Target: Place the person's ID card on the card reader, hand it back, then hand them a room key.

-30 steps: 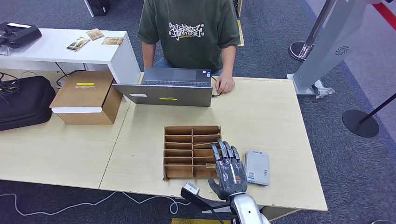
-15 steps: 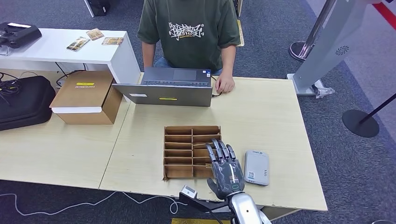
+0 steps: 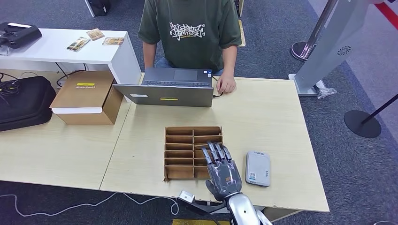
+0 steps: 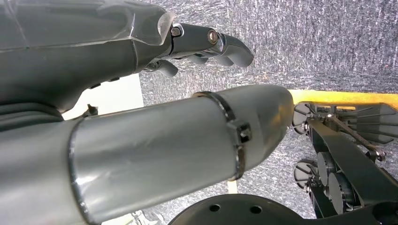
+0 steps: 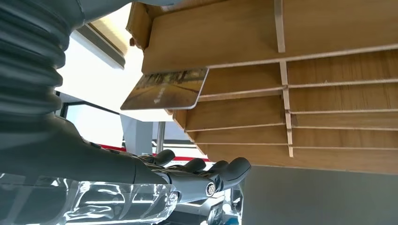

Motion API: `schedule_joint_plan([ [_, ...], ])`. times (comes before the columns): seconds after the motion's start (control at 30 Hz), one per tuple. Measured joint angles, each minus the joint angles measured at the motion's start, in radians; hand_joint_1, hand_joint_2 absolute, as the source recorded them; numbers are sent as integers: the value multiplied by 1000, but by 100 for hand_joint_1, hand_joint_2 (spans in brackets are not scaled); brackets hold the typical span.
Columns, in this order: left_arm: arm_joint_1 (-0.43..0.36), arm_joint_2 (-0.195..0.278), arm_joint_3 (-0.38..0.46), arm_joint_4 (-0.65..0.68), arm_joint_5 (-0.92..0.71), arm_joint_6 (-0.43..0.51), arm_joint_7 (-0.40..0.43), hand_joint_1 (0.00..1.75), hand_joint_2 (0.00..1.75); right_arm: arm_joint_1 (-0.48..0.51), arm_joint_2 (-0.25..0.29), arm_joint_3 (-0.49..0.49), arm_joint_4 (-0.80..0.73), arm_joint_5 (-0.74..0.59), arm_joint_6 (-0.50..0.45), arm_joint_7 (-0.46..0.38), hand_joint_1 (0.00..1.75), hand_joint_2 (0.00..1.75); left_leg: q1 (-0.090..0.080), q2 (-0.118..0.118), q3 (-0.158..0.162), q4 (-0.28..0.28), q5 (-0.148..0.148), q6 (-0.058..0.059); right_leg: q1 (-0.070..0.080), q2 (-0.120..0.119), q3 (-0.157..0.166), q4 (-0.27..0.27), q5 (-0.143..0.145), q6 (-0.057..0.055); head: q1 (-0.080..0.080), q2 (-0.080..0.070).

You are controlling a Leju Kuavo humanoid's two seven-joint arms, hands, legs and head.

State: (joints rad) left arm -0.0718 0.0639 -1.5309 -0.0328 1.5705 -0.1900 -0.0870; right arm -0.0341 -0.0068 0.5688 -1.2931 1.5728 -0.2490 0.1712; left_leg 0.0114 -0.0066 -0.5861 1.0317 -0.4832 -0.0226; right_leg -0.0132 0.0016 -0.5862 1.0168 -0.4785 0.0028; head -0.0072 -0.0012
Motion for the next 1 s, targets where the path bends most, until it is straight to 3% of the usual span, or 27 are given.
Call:
schedule_joint_plan([
  [0.6,0,4,0,-1,0,-1,0,0,0,0,-14,0,21,0,4,10,0,175,0,0,0,0,0,0,0,0,0,0,0,0,0,0],
  [1.0,4,4,0,-1,0,0,-1,0,0,-14,-89,0,-22,0,21,42,0,175,0,0,0,0,0,0,0,0,0,0,0,0,0,0],
])
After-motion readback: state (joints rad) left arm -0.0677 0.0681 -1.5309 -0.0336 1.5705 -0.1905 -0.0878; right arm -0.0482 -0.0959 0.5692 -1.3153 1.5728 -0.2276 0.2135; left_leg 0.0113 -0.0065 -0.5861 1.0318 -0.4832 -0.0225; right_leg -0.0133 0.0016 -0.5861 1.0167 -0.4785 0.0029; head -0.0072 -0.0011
